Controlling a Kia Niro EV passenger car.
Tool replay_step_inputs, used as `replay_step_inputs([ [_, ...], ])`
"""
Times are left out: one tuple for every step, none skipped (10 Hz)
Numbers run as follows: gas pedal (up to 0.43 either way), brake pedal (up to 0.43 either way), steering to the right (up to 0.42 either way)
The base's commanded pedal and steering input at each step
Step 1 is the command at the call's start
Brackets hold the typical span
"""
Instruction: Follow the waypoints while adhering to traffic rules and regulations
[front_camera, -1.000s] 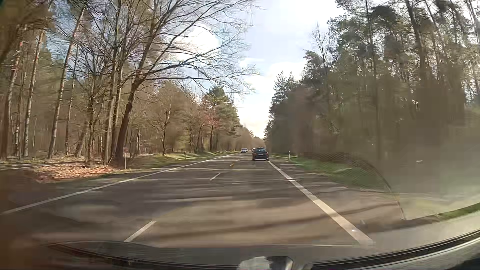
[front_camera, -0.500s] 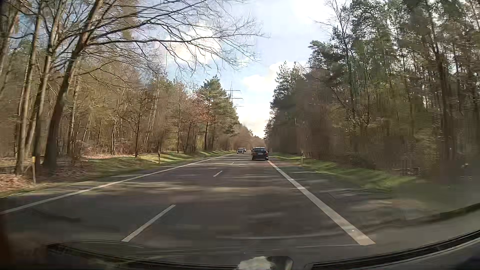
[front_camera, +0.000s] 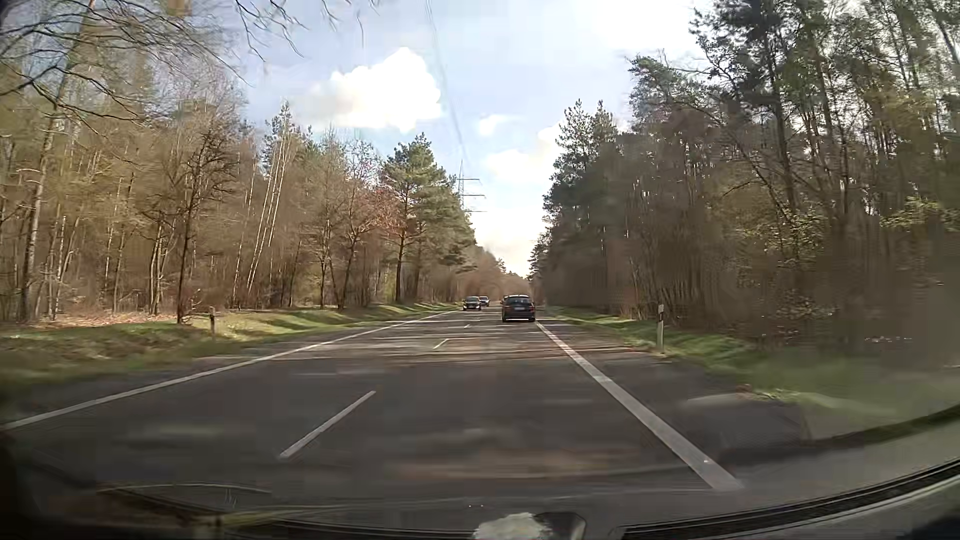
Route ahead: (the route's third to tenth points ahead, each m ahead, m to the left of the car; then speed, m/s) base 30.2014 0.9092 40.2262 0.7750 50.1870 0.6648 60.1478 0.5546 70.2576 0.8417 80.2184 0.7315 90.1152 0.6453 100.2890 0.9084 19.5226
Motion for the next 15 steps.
replay_step_inputs([
  [0.177, 0.000, 0.000],
  [0.177, 0.000, 0.000],
  [0.177, 0.000, 0.000],
  [0.177, 0.000, 0.000],
  [0.177, 0.000, 0.000],
  [0.177, 0.000, 0.000],
  [0.177, 0.000, 0.000],
  [0.177, 0.000, 0.000],
  [0.177, 0.000, 0.000],
  [0.177, 0.000, 0.000],
  [0.177, 0.000, 0.000],
  [0.177, 0.000, 0.000],
  [0.177, 0.000, 0.000],
  [0.177, 0.000, 0.000],
  [0.177, 0.000, -0.001],
])
